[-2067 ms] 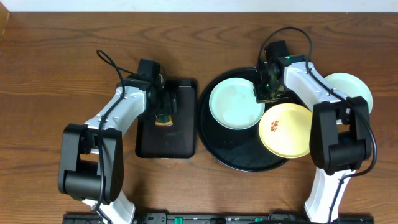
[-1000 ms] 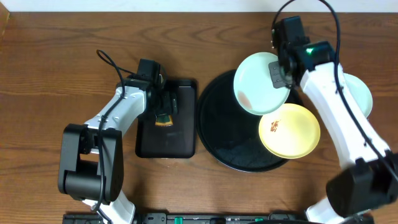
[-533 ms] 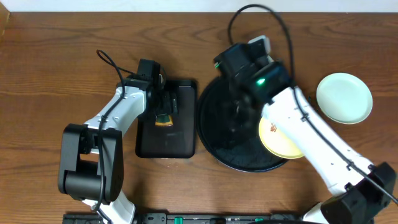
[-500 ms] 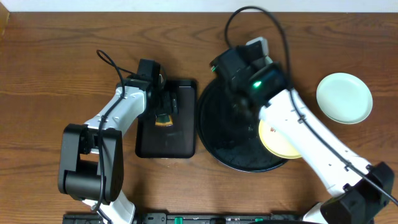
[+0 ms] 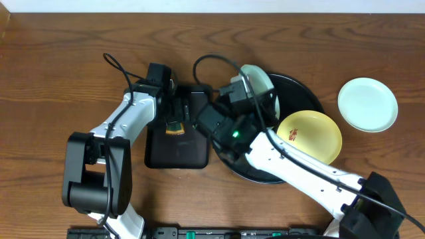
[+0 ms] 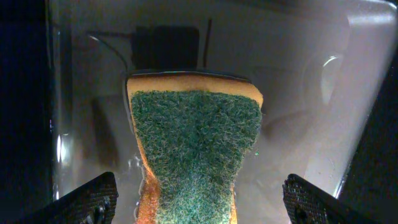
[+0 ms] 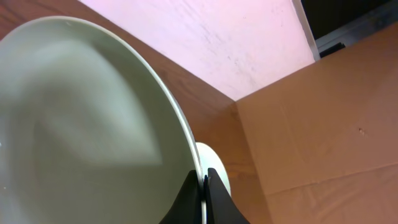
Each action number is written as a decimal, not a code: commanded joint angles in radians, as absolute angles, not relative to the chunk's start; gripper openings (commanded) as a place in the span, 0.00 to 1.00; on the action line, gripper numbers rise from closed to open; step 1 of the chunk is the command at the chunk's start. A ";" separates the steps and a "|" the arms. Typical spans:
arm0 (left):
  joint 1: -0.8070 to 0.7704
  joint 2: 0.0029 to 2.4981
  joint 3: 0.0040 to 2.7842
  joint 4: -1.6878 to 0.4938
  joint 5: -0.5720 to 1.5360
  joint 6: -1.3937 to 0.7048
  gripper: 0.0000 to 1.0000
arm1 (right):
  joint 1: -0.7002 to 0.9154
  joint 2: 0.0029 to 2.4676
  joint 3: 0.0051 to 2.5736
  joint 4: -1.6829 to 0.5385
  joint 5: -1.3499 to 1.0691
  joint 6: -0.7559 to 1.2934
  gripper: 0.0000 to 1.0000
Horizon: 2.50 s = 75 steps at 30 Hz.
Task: Clean dirty plates on tray and stack at the side
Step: 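Lift the second pale green plate with right gripper and carry it right, then stack the plate onto the first pale green plate and release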
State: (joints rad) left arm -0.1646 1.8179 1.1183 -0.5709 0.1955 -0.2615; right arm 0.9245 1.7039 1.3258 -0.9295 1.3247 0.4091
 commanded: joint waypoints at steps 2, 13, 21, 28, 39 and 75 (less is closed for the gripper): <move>-0.165 1.818 1.105 -0.570 0.185 -0.259 0.86 | 0.929 1.697 1.320 -0.897 1.355 0.437 0.01; -0.165 1.818 1.105 -0.570 0.186 -0.259 0.86 | 0.741 1.697 1.320 -0.758 0.721 0.331 0.01; -0.165 1.818 1.105 -0.570 0.186 -0.259 0.86 | 0.335 1.696 1.321 -0.704 -0.011 0.262 0.01; -0.165 1.818 1.105 -0.570 0.186 -0.259 0.86 | -0.087 1.696 1.321 -0.686 -0.374 0.238 0.01; -0.165 1.818 1.105 -0.570 0.185 -0.259 0.86 | -0.597 1.696 1.320 -0.752 -0.359 0.238 0.01; -0.165 1.818 1.105 -0.570 0.186 -0.259 0.86 | -0.472 1.523 1.337 -1.150 -0.234 0.224 0.27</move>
State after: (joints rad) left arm -0.1646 1.8179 1.1179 -0.5705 0.1955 -0.2619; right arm -0.5106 1.6066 1.3155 -1.1030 -0.2424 0.2253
